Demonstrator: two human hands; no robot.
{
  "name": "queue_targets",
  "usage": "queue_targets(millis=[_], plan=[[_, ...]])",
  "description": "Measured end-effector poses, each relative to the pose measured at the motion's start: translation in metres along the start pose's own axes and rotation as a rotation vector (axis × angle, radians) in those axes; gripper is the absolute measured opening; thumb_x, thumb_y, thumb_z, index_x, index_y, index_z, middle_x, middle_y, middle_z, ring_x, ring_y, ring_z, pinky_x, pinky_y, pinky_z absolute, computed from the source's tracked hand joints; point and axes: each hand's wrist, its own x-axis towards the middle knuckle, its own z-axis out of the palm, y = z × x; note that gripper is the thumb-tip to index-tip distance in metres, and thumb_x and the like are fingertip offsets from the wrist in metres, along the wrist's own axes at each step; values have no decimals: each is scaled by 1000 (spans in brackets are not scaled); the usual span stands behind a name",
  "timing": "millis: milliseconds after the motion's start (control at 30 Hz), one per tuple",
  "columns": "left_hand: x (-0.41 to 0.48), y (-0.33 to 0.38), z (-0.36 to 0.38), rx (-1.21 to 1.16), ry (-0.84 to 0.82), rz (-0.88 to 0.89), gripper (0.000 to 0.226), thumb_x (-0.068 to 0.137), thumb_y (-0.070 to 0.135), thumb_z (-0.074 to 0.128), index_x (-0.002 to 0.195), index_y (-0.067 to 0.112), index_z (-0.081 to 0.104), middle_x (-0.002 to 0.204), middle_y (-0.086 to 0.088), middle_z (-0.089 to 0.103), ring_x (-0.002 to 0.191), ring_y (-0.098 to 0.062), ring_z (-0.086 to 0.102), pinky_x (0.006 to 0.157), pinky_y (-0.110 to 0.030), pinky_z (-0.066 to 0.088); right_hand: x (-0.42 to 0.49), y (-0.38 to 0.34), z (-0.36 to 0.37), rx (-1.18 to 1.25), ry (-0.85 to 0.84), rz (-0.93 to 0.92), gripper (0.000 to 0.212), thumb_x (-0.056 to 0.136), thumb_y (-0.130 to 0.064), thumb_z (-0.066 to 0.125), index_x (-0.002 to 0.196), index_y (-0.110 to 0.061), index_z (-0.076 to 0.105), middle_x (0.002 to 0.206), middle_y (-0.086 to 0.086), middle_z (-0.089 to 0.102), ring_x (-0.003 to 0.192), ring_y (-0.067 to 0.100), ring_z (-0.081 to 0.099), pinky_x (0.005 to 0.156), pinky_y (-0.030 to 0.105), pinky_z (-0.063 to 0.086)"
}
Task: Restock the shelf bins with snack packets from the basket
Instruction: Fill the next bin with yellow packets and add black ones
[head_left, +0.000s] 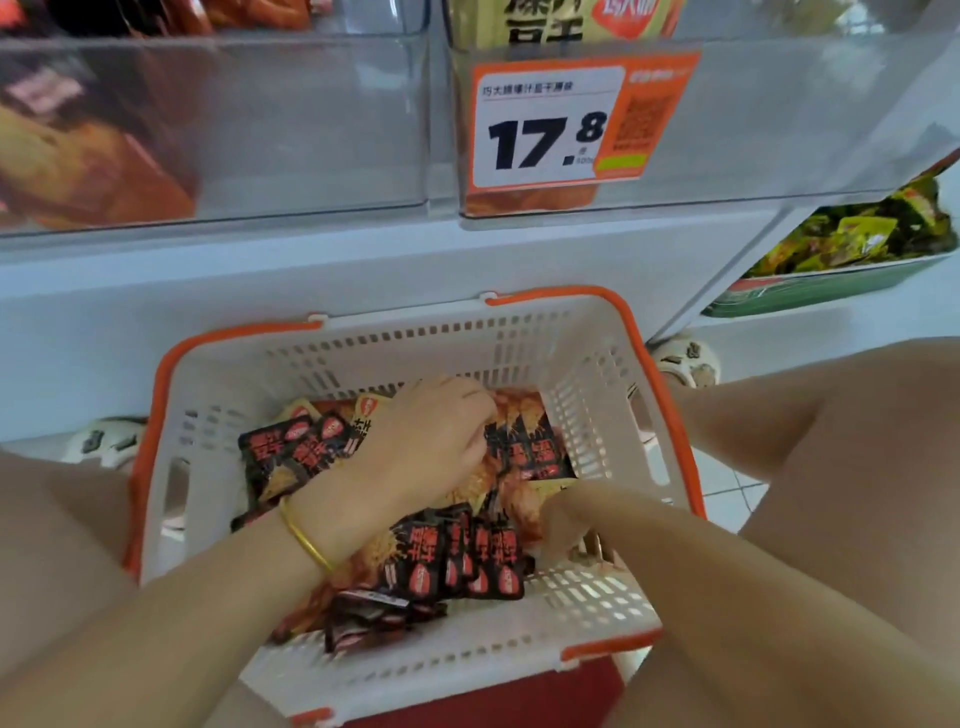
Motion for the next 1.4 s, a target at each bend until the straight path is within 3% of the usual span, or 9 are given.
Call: queue_targets(millis=[267,367,467,600,733,967,1100,1200,1400], plan=[[-1,12,-1,-106,-127,-42,46,91,41,54,131,22,46,131,5,48,122,-12,43,100,-27,37,-70,28,-61,625,457,-114,19,99,-4,39,113,-3,51,114,16,59,111,34,59,93,40,50],[-1,22,-7,-67,-136,-39,70,80,53,63,135,20,36,132,2,41,122,-15,38,95,-26,35,-91,33,-71,1101,457,-275,20,97,2,40,114,6,50,102,22,64,97,36,66,83,45,56],[-2,26,-24,-88,84,-9,41,87,35,60,122,18,48,120,2,49,111,-17,46,82,-25,37,-117,37,-68,1400,392,-452,25,95,1,44,118,6,53,105,24,67,84,31,70,70,38,60],[2,22,-56,-428,202,-142,14,92,21,58,105,18,60,105,4,67,93,-11,62,79,-29,50,-147,46,-56,1297,606,-393,64,98,-55,28,100,1,58,95,23,69,78,32,71,64,37,59],[4,27,-85,-679,217,-166,28,88,11,63,92,39,60,96,26,64,92,7,62,83,-27,51,-166,55,-51,1282,845,-548,66,85,-69,32,98,-15,68,101,8,73,91,20,70,85,38,55],[20,65,-155,-843,356,-19,16,90,11,60,97,25,62,82,9,71,69,-3,66,54,-18,50,-232,65,-56,1123,1025,-927,38,69,-8,76,104,-13,65,96,5,73,83,17,69,72,31,58],[48,74,-201,-435,760,53,13,92,14,56,101,23,60,89,11,65,79,-1,59,71,-12,46,-290,95,-95,1264,1516,-868,17,80,0,67,92,-12,64,82,2,71,67,13,68,60,30,58],[74,66,-220,105,692,57,34,91,28,39,107,11,64,108,-4,66,103,-22,58,91,-34,46,-299,115,-136,1107,1741,-559,20,74,1,73,89,-11,65,90,11,70,67,16,65,66,39,59],[104,62,-214,481,461,-65,60,91,38,10,109,12,61,117,-4,62,115,-22,54,110,-40,22,-247,115,-194,1071,1366,-267,36,70,-1,80,103,3,65,103,19,68,92,31,67,79,50,56]])
